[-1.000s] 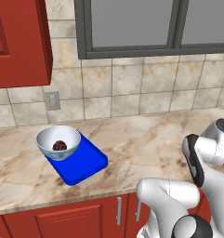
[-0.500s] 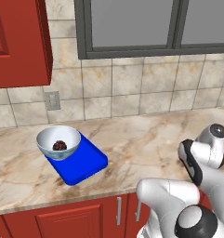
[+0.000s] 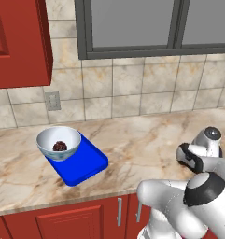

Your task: Place the bowl with cake and the cupcake onto the tray.

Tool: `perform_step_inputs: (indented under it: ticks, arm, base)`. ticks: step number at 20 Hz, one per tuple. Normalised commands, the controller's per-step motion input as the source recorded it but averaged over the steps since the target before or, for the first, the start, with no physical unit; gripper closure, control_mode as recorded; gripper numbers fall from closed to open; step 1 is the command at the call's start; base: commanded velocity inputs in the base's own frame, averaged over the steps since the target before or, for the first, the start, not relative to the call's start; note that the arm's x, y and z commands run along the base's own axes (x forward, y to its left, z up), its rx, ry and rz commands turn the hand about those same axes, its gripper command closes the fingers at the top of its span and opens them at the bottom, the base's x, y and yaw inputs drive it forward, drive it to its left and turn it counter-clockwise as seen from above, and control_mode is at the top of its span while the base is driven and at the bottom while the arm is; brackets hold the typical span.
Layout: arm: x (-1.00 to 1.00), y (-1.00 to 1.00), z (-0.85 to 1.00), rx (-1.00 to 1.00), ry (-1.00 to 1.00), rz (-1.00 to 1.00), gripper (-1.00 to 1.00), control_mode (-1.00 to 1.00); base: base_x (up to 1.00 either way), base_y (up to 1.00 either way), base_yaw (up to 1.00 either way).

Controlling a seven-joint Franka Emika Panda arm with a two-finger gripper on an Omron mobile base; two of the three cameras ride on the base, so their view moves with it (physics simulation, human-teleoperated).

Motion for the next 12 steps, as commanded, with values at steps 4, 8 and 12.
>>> perform_step_inputs:
  ticks: [4,8,12]
  arm:
    - [0.16,-0.29,-0.18,0.0,0.01,0.0,-1.0,-1.0]
    - [0.17,-0.21,-0.14,0.0,0.01,0.0,-1.0,-1.0]
    - [0.21,-0.03,-0.17,0.0,0.03,0.0,-1.0,-1.0]
  base:
    - [0.0,0.0,0.0]
    - [0.0,0.0,0.0]
    - [0.0,0.0,0.0]
